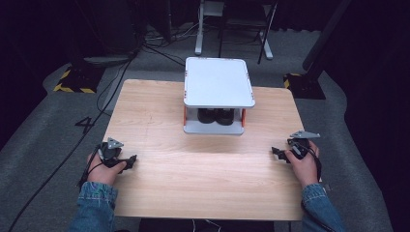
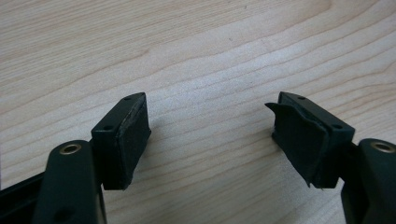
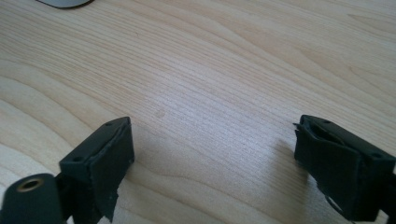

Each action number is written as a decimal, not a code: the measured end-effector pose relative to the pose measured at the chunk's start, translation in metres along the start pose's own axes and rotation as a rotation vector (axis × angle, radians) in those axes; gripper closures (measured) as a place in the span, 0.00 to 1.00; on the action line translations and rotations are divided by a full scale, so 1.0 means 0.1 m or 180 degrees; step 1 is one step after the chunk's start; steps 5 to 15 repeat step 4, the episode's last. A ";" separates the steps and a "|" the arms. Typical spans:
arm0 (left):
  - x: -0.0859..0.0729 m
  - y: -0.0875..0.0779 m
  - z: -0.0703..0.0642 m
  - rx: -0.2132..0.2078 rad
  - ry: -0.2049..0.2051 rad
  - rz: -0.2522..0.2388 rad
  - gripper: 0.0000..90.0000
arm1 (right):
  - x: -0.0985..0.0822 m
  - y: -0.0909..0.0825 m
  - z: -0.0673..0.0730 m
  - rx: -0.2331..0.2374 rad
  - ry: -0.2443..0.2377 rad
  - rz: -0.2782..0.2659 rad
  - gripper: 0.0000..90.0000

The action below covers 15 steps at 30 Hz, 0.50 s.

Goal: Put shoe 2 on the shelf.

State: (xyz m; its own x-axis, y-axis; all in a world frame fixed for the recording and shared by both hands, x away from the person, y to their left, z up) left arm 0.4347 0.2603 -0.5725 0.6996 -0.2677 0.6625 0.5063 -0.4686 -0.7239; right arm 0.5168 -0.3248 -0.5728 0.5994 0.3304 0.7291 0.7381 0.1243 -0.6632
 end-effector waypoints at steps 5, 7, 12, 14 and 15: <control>0.00 0.01 0.00 -0.0019 -0.0011 -0.0034 0.29 | 0.01 0.01 0.01 -0.0015 0.0009 0.0003 0.11; 0.00 0.01 0.00 -0.0019 -0.0011 -0.0034 0.29 | 0.01 0.01 0.01 -0.0015 0.0009 0.0003 0.11; 0.00 0.01 0.00 -0.0019 -0.0011 -0.0034 0.29 | 0.01 0.01 0.01 -0.0015 0.0009 0.0003 0.11; 0.00 0.01 0.00 -0.0019 -0.0011 -0.0034 0.29 | 0.01 0.01 0.01 -0.0015 0.0009 0.0003 0.11; 0.00 0.01 0.00 -0.0019 -0.0011 -0.0034 0.29 | 0.01 0.01 0.01 -0.0015 0.0009 0.0003 0.11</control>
Point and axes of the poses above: each handheld gripper's, and its own axes: y roughly forward along the jaws, x roughly out of its top, z roughly to its left, the point moved 10 cm from there along y, roughly forward along the jaws, and after that the axes turned 14 degrees about -x, right-handed, at the moved point
